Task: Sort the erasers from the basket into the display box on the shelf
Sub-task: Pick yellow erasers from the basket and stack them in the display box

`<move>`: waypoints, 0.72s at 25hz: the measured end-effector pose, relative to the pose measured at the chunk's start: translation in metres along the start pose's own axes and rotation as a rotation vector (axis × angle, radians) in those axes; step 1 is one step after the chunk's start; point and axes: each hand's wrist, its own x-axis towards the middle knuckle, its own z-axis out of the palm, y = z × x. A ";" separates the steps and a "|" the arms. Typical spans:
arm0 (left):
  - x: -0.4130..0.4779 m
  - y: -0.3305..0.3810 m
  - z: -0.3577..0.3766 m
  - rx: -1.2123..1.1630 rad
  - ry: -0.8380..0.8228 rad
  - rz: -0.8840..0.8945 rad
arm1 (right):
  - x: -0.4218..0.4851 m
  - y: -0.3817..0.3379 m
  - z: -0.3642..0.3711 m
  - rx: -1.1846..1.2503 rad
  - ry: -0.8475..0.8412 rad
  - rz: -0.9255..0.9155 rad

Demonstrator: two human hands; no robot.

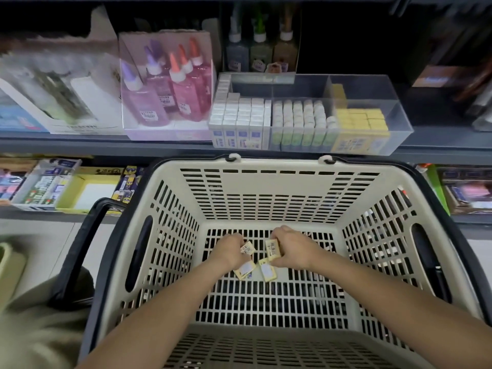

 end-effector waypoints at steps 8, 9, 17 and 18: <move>-0.003 0.012 -0.022 -0.799 -0.097 -0.200 | -0.006 -0.010 0.025 -0.150 -0.090 -0.113; -0.004 0.013 -0.021 -0.839 -0.132 -0.215 | -0.007 -0.009 0.026 -0.164 -0.096 -0.116; -0.012 0.017 -0.022 -0.935 -0.314 -0.179 | -0.014 -0.015 -0.008 0.141 0.024 -0.130; -0.013 0.019 -0.025 -1.035 -0.341 -0.152 | -0.016 -0.015 -0.016 0.202 0.044 -0.130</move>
